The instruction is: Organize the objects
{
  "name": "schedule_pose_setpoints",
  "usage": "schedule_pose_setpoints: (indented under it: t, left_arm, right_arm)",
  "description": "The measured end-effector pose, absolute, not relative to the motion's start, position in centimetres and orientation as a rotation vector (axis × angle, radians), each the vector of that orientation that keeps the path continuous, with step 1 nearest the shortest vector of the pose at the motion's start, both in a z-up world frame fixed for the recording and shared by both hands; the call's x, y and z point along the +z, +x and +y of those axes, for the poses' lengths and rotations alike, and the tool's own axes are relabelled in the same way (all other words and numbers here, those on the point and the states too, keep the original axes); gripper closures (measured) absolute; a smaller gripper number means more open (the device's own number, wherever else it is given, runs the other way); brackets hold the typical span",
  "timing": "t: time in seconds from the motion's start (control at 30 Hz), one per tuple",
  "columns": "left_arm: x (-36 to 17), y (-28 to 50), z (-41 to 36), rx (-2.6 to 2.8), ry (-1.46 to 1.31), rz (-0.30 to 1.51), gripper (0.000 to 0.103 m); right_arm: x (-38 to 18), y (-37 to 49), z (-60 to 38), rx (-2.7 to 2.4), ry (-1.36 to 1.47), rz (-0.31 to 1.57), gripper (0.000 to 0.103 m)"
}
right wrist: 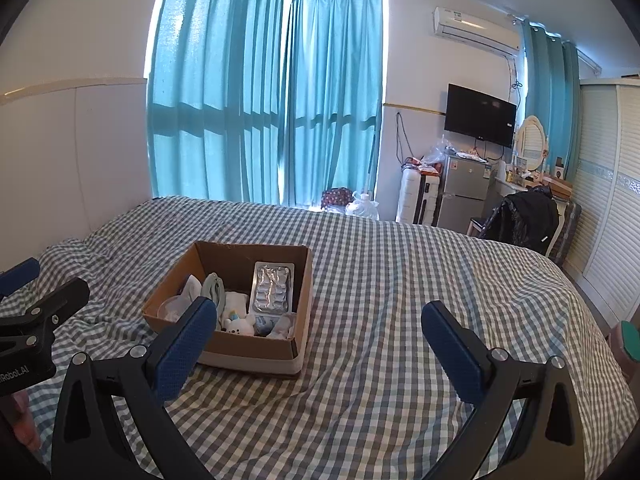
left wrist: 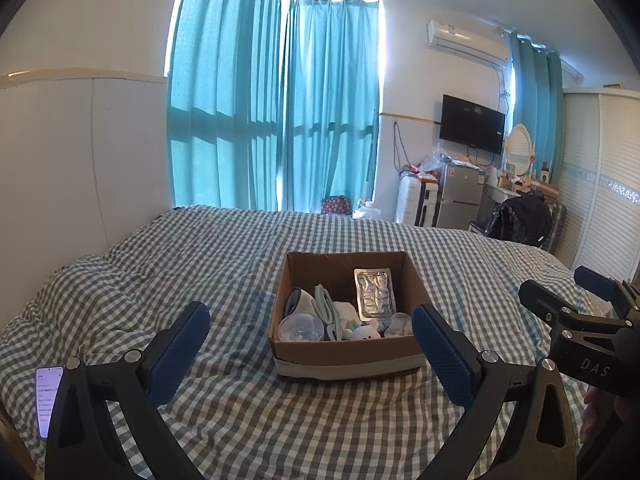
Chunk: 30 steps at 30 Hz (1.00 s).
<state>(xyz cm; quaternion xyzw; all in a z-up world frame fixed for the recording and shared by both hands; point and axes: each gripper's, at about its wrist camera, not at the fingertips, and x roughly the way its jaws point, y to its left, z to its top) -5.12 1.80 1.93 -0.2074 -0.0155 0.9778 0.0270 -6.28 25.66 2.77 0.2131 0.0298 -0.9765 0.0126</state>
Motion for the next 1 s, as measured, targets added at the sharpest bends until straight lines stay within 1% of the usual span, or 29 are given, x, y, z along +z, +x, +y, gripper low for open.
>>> schedule_pose_setpoints:
  t: [1.0]
  left_arm:
    - [2.02, -5.13, 1.82, 3.026, -0.663, -0.048, 0.0]
  right_arm:
    - [2.54, -6.55, 25.23, -3.036, 0.676, 0.107, 0.0]
